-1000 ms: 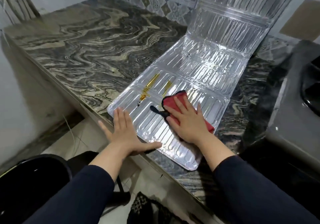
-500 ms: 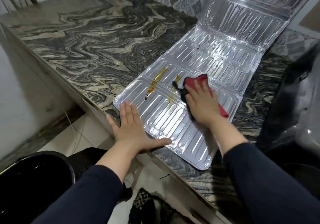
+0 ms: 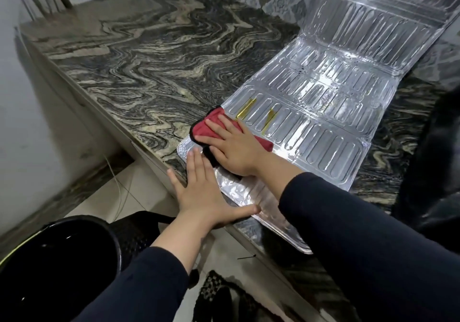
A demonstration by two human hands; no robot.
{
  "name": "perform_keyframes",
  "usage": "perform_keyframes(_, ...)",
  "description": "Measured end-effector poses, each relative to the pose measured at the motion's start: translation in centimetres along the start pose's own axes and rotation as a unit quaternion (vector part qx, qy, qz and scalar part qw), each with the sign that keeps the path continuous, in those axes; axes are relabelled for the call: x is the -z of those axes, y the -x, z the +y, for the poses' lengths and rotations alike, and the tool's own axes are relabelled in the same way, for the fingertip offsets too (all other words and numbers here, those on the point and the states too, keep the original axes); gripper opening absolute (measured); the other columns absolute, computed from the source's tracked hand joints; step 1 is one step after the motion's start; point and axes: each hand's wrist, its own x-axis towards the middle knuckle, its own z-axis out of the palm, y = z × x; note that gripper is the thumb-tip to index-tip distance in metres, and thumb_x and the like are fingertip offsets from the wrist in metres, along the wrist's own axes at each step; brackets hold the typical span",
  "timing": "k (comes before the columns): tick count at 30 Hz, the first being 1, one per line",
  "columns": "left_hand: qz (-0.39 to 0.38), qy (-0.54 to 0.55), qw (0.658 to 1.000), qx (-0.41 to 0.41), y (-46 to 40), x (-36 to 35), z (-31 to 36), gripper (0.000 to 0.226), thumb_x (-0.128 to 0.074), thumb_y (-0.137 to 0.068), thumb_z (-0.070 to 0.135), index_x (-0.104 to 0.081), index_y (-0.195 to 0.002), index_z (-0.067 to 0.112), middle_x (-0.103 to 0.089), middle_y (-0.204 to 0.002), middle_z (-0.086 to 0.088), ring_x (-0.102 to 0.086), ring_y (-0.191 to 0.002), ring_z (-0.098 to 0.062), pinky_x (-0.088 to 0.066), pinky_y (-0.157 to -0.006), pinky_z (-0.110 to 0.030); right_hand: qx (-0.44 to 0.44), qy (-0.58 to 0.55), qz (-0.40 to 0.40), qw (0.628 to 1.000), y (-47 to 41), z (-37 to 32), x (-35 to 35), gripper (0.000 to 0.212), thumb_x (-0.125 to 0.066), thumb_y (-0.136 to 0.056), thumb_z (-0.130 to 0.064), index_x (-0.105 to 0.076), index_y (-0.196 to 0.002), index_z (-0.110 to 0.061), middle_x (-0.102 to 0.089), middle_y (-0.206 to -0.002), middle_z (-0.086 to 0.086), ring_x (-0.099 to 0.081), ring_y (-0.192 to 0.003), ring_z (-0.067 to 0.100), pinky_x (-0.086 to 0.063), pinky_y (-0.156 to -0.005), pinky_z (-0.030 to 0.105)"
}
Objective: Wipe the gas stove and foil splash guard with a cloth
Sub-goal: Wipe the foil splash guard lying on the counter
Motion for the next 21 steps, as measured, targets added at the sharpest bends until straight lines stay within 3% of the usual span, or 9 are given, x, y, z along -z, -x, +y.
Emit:
perform_keyframes(9, -0.032, -0.024, 0.999, -0.005, -0.3, 0.2, -0.3, 0.161, -0.019, -0.025, 0.105, 0.032, -0.140, 0.005, 0.048, -0.144, -0.013, 0.046, -0.132, -0.028, 0.018, -0.099, -0.075, -0.199, -0.011, 0.023, 0.980, -1.4, 8.4, 1.5, 0.048, -0.013, -0.097, -0.049, -0.019, -0.145, -0.047, -0.004, -0.161, 0.000, 0.005, -0.148, 0.024, 0.009, -0.114, 0.054)
perform_keyframes(16, -0.105, -0.047, 0.993, 0.035, -0.2, 2.0, -0.8, 0.161, -0.032, -0.031, 0.103, 0.032, -0.138, 0.002, 0.045, -0.145, -0.017, 0.042, -0.135, -0.032, 0.021, -0.097, -0.074, -0.217, -0.033, 0.018, 0.975, -0.7, 6.0, 1.1, 0.049, -0.013, -0.098, -0.046, -0.017, -0.146, -0.044, -0.002, -0.162, 0.002, 0.007, -0.148, 0.027, 0.005, -0.117, 0.054)
perform_keyframes(21, -0.025, -0.019, 0.999, -0.007, -1.0, 4.0, -1.4, 0.162, -0.044, -0.033, 0.098, 0.031, -0.141, 0.004, 0.041, -0.149, -0.013, 0.038, -0.138, -0.027, 0.018, -0.107, -0.065, -0.225, -0.051, 0.028, 0.973, 1.3, 0.4, -0.3, 0.051, -0.014, -0.098, -0.044, -0.014, -0.148, -0.038, 0.002, -0.161, 0.005, 0.012, -0.147, 0.030, 0.008, -0.115, 0.056)
